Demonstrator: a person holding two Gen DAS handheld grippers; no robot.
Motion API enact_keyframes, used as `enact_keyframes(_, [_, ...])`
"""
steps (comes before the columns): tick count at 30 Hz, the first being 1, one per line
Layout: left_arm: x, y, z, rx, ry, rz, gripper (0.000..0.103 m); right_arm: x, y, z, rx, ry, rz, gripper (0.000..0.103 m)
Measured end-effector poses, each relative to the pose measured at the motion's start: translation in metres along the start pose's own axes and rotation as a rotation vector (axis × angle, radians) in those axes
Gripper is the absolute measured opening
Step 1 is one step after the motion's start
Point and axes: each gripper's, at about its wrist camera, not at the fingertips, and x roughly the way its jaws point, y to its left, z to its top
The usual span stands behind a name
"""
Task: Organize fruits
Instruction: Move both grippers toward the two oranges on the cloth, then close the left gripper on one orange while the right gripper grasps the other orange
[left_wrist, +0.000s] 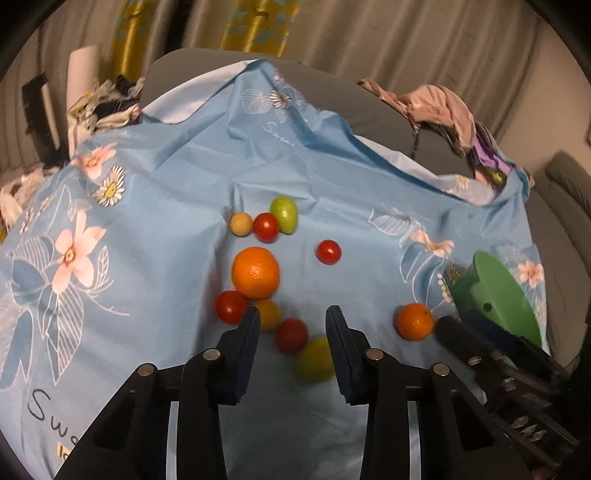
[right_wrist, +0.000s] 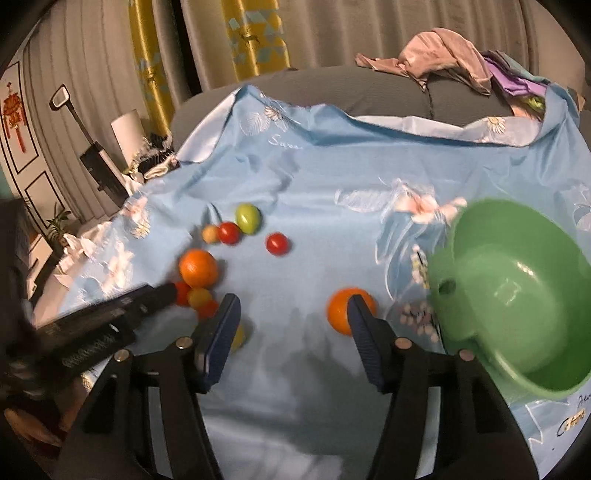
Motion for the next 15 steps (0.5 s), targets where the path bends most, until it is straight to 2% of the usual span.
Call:
enact_keyframes(3, [-0.003, 0.012, 0.002, -0.075, -0.027, 0.007, 0.037, -0.007, 0.005, 0.019, 0.008, 0.006, -0.023, 0.060])
enact_keyframes(8, [-0.004, 0.020, 0.004, -0.104, -0.022, 0.011, 0.037, -0.010, -0.009, 0.046, 0.111, -0.011, 0.005, 0.060])
enact_keyframes(13, [-0.005, 0.027, 0.006, -0.140, -0.005, -0.049, 0.036, 0.017, -0.017, 0.030, 0.125, 0.064, -0.019, 0.060])
enact_keyframes(15, [-0.004, 0.026, 0.007, -0.142, 0.010, -0.062, 0.036, 0.030, -0.021, 0.023, 0.147, 0.109, -0.020, 0.055])
